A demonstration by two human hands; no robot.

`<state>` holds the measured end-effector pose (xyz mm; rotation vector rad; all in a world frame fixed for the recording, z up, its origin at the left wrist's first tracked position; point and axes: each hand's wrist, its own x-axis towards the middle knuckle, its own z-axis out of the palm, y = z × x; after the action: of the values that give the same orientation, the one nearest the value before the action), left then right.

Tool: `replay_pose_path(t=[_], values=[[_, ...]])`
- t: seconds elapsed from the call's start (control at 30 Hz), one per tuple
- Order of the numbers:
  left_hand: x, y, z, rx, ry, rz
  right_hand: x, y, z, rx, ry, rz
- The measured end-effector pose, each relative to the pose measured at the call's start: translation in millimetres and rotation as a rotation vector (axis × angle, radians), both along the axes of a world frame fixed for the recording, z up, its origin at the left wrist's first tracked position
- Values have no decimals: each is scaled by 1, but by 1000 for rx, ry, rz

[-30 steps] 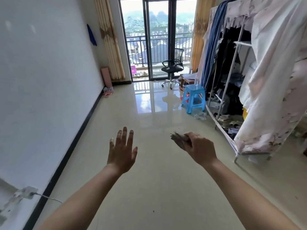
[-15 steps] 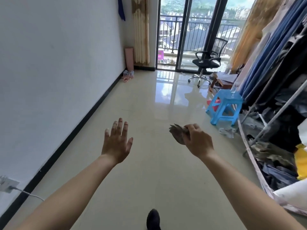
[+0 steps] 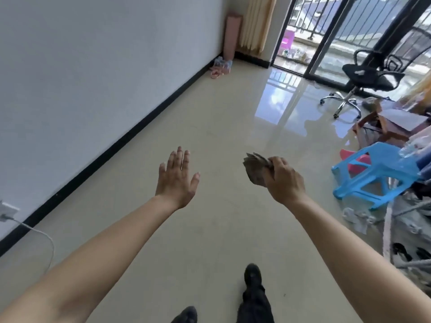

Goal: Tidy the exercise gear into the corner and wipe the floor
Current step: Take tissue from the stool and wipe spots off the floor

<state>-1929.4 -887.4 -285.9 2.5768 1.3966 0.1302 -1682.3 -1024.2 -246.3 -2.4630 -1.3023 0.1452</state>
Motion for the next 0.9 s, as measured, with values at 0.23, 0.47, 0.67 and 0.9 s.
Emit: replay_pose_path(t=[0.23,0.47,0.67,0.9], values=[[26,9,-110,-206,184,408,60,124,-133,-231,236,381],[60,-19,-233,-512,282,780,80,175,-277,-466,495,467],[81,-36,-373,-611,278,732,69,156,-415,-555,605,448],[46,-65,-595,-729,353,716,20,106,-619,-667,701,459]])
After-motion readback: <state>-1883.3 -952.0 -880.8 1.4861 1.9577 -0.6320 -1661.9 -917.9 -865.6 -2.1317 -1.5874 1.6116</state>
